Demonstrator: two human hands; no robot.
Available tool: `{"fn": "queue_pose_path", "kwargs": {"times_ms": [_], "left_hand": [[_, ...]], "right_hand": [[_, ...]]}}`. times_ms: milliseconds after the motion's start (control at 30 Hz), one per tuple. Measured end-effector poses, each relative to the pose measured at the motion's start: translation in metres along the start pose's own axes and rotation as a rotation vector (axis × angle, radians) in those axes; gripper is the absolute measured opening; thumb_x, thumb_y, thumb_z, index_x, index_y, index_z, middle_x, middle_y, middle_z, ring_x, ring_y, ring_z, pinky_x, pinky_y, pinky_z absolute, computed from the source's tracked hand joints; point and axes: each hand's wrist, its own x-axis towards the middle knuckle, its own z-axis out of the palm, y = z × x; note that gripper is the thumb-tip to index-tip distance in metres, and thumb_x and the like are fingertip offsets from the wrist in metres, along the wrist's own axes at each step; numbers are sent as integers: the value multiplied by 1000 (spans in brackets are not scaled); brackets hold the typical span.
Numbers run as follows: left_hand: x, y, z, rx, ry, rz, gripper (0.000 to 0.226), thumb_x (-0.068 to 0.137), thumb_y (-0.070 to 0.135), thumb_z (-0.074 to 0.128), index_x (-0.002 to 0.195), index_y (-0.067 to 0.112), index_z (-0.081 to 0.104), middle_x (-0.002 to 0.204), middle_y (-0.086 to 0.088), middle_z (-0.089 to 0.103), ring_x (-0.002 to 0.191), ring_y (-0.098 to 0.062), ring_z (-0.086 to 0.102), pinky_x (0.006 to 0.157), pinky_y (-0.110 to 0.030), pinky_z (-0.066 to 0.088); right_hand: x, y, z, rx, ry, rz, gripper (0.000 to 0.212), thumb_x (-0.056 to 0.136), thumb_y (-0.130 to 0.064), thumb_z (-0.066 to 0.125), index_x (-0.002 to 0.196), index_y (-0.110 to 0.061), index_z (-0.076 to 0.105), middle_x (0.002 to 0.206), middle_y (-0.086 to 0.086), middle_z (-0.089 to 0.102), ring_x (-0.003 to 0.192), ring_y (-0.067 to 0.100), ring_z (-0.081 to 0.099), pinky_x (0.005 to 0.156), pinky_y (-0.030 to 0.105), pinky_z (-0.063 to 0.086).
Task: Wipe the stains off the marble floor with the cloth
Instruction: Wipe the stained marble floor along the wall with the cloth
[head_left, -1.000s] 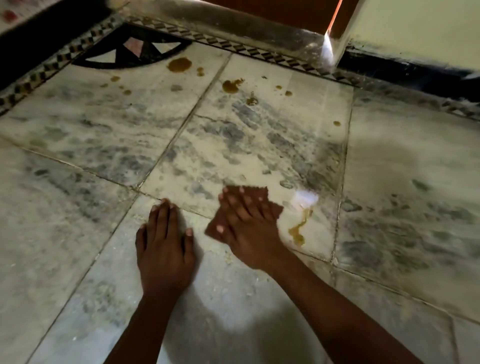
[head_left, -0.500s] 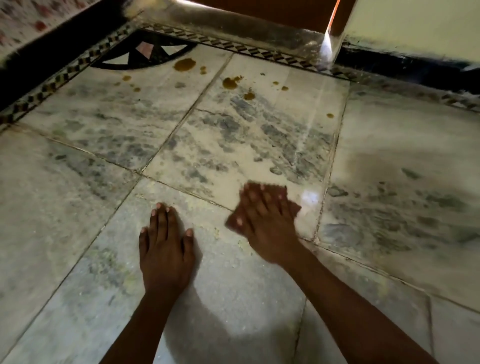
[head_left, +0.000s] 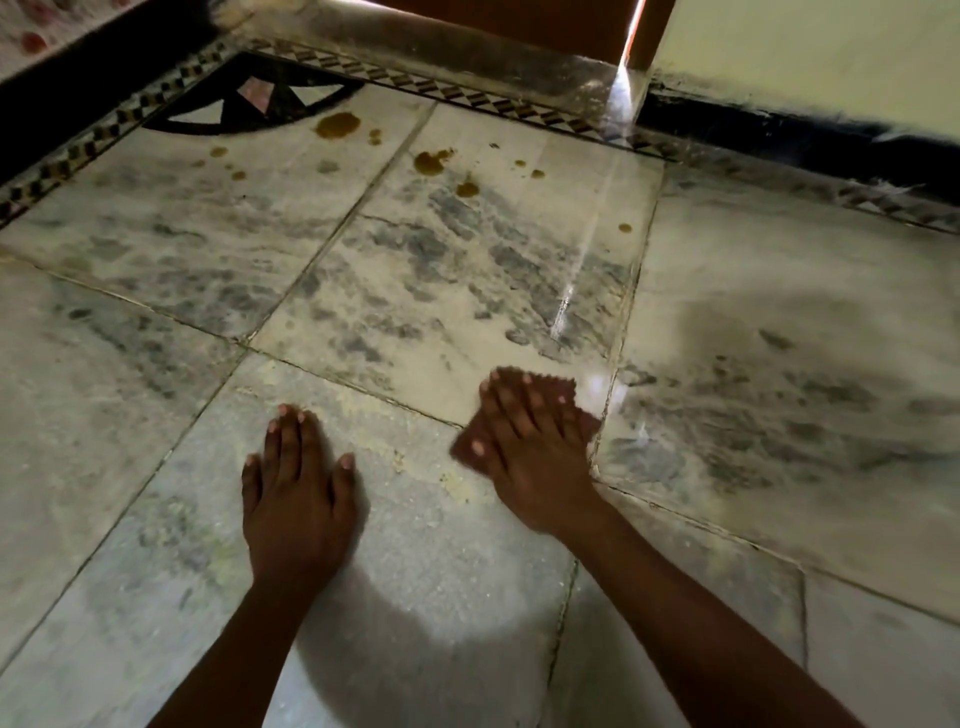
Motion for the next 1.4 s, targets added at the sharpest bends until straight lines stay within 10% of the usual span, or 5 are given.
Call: {"fn": "queue_pose_path", "kwargs": {"times_ms": [400, 567, 800, 1000, 1400], "left_hand": [[-2, 12, -5, -26, -77, -67, 84, 105, 60, 7, 172, 10, 10, 182, -10, 3, 169, -25, 3, 135, -54, 9], [7, 49, -6, -80, -133, 33, 88, 102, 70, 7, 173, 19, 1, 182, -1, -5, 168, -23, -8, 134, -52, -6], [62, 94, 26, -21, -116, 314, 73, 109, 59, 15, 173, 28, 2, 182, 4, -7, 168, -20, -7, 135, -51, 0], [75, 96, 33, -27, -23, 206, 75, 109, 56, 22, 173, 19, 10, 182, -2, 6, 169, -25, 4, 135, -52, 7], [74, 102, 29, -2, -3, 174, 77, 107, 53, 29, 170, 9, 24, 180, -9, 18, 166, -26, 19, 132, -55, 19]], "right_hand": [[44, 12, 0, 52, -29, 218, 70, 107, -55, 20, 170, -24, 22, 179, 0, 16, 166, 36, 8, 122, 52, -25], [-27, 40, -9, -39, 91, -135, 62, 108, -54, 38, 164, -27, 42, 171, -4, 39, 161, 25, 30, 128, 60, 24], [72, 81, 0, -15, 205, 355, 66, 105, -53, 32, 157, -18, 53, 162, 8, 53, 151, 44, 44, 125, 68, 22], [30, 57, -4, -63, 92, 23, 64, 108, -55, 36, 167, -28, 36, 174, -5, 33, 163, 25, 24, 128, 59, 22], [133, 93, -9, 29, -11, 354, 71, 108, -56, 14, 171, -24, 18, 180, 2, 12, 166, 36, 2, 130, 63, -5]]}}
